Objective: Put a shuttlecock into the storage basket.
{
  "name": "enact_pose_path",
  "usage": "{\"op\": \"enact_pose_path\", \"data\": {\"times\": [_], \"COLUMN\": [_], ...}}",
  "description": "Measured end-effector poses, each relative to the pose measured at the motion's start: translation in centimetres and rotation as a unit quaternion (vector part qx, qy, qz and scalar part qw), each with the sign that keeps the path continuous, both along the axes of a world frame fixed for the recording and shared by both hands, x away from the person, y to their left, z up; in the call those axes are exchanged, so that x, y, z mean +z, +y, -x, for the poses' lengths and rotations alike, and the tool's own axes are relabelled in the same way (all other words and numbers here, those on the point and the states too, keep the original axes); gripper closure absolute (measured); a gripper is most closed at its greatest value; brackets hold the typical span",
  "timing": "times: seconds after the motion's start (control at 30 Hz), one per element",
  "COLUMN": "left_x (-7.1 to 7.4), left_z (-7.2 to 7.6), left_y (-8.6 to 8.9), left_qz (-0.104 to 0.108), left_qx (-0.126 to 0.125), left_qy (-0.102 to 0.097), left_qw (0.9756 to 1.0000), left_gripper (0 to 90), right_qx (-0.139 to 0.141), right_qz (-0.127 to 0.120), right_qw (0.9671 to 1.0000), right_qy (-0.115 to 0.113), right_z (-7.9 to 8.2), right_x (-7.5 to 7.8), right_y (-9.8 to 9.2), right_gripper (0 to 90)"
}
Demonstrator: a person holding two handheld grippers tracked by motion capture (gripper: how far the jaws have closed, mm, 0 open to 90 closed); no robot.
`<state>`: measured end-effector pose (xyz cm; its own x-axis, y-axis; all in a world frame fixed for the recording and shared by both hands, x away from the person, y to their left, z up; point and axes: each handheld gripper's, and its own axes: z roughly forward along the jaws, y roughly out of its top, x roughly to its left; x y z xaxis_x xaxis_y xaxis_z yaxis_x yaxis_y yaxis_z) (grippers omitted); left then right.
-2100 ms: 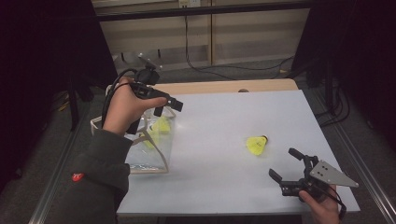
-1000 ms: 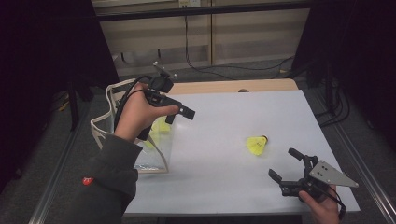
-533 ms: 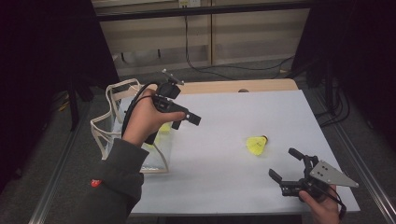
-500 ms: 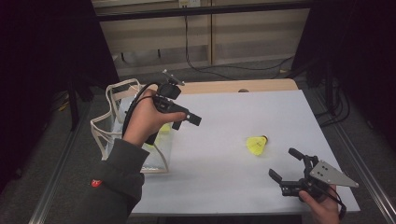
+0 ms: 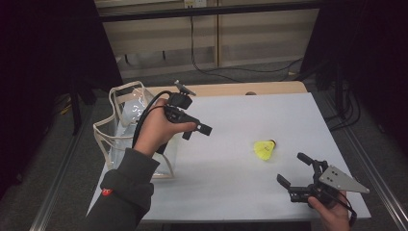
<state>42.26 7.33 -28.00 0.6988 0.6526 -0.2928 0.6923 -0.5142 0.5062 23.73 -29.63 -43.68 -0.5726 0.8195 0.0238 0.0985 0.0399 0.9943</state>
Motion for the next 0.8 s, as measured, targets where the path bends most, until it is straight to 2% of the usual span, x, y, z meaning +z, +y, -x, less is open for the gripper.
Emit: {"op": "enact_pose_path", "data": {"times": [0.63,0.8], "left_x": [-2.9,-3.7], "left_z": [0.2,0.2], "left_y": [-1.6,-2.0], "left_qz": [0.007,0.017], "left_qx": [-0.021,-0.018], "left_qy": [0.003,0.0], "left_qw": [0.9998,0.9997], "left_gripper": [6.8,6.7], "right_qx": [0.0,0.0], "right_qz": [0.001,0.003], "right_qw": [1.0,1.0], "right_qy": [-0.001,-0.001], "right_z": [0.0,0.0], "right_x": [0.0,0.0], "right_y": [0.0,0.0], "right_gripper": [1.1,1.1]}}
